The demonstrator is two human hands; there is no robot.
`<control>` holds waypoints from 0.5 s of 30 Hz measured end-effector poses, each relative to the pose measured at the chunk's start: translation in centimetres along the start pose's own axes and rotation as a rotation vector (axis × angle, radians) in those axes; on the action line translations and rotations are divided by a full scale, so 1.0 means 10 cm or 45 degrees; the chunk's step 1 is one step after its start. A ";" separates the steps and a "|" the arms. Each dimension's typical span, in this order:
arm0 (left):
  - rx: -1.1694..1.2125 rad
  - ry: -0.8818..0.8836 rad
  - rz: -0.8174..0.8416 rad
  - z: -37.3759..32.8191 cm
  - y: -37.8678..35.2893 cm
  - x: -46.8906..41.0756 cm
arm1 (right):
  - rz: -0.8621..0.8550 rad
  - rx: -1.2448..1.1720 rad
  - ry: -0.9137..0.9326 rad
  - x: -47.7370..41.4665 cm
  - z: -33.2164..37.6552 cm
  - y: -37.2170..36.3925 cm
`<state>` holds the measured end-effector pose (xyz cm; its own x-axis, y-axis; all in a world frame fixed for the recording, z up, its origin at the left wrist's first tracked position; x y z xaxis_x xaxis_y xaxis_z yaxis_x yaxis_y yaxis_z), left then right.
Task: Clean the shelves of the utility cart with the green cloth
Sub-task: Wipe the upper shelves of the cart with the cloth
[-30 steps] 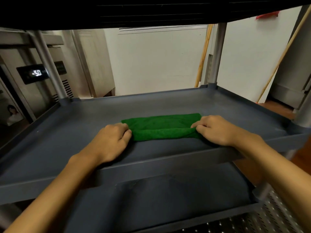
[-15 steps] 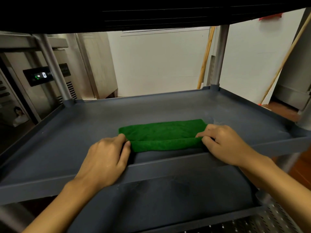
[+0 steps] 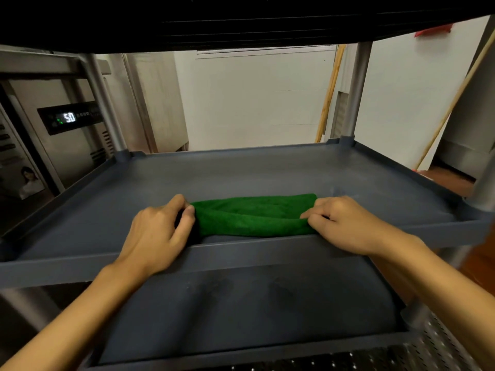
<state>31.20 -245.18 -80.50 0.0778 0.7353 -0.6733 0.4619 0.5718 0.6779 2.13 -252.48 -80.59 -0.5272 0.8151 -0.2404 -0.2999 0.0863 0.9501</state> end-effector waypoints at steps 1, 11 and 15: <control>0.015 0.008 0.010 0.00 0.00 0.00 | 0.045 -0.014 -0.005 0.00 0.00 0.01; 0.314 -0.031 -0.002 -0.13 0.07 0.08 | 0.166 -0.166 -0.064 0.06 -0.04 0.07; 0.292 -0.067 -0.039 -0.12 0.09 0.12 | 0.160 -0.193 -0.089 0.05 -0.02 0.03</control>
<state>30.62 -243.29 -80.35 0.1035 0.6953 -0.7112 0.6532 0.4917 0.5758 1.65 -252.19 -80.46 -0.5133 0.8521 -0.1022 -0.3542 -0.1018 0.9296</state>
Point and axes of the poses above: each hand's wrist, its own x-axis away from the middle knuckle, its own y-axis out of the back of the hand, z = x × y, the point moved 6 cm from there along -x, towards the middle knuckle, and after that the axes turned 9 degrees about x, right-handed, at the moved point
